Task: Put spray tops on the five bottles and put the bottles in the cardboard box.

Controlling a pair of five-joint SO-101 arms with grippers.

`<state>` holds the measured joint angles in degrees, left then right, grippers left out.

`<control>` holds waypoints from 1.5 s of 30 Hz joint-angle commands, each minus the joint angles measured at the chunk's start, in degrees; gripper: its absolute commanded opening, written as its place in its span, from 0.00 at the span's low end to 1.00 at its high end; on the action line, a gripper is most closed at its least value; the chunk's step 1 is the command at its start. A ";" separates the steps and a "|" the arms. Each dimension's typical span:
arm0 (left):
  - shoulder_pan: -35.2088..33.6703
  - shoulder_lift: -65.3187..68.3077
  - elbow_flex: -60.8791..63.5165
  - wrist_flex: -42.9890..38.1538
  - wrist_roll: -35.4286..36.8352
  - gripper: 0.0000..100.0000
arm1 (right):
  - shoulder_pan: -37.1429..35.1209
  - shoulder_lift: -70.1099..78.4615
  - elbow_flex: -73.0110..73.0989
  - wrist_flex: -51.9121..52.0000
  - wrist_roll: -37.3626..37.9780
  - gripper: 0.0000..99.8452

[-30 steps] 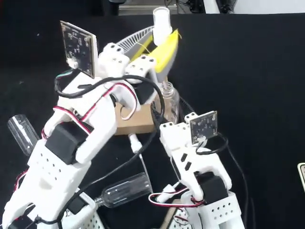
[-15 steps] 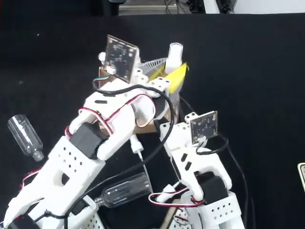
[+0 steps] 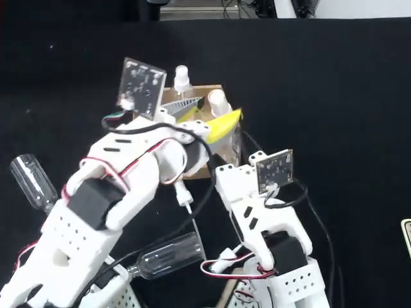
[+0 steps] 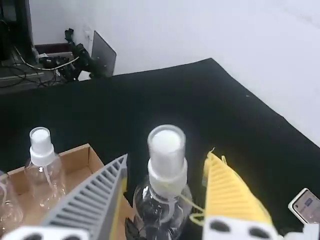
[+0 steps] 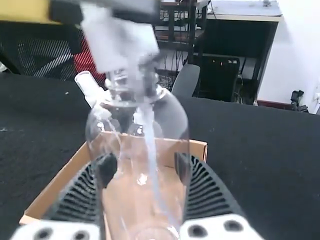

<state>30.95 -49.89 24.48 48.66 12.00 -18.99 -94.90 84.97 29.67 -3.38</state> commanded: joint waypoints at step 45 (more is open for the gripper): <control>-36.70 -12.92 43.03 -7.82 -9.58 0.23 | 41.41 54.81 -18.77 -31.82 12.13 0.01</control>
<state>-5.19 -62.11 66.07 45.49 3.12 19.96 -49.10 66.68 10.51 8.48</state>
